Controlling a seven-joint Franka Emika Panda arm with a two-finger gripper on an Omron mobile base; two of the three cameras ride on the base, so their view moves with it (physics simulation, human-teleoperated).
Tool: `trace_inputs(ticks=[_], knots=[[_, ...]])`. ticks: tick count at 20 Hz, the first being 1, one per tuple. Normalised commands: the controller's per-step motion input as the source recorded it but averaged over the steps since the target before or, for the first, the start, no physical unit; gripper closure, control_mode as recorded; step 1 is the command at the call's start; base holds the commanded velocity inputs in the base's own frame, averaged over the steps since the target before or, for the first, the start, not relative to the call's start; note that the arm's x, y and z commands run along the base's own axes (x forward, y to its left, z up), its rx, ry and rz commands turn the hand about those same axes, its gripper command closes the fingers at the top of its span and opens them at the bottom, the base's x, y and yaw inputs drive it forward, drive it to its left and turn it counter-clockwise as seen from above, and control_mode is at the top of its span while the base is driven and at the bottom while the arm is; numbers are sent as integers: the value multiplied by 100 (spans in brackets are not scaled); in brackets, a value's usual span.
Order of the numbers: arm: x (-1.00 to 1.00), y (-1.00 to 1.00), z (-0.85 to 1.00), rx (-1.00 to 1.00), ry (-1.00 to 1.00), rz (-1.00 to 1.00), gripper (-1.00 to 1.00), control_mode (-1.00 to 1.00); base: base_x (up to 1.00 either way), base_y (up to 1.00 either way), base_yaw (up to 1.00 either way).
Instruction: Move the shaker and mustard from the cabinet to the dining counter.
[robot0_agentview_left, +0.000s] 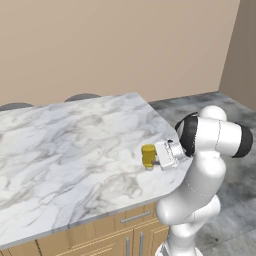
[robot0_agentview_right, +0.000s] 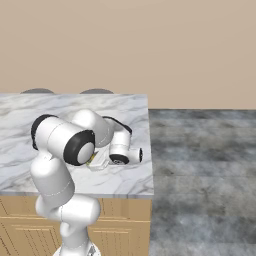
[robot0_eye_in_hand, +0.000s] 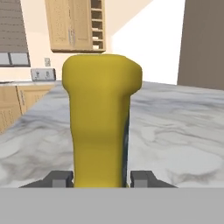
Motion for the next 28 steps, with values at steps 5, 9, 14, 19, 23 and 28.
trace_inputs(ticks=[5, 9, 14, 19, 23, 28], knots=[[0, 0, -1, 0, 0, 0, -100, -100, 0, 0, 0], [0, 0, 0, 0, 0, 1, -100, -100, 0, 0, 0], [-8, -1, 0, 0, -6, 4, -100, -100, 0, 0, 0], [-14, -5, 4, 0, -6, 3, -100, -100, 0, 0, 0], [-15, -21, 30, 3, -8, 3, -100, -100, 0, 0, 0], [-14, -33, 54, 8, -10, 5, -100, -100, 0, 0, 0]])
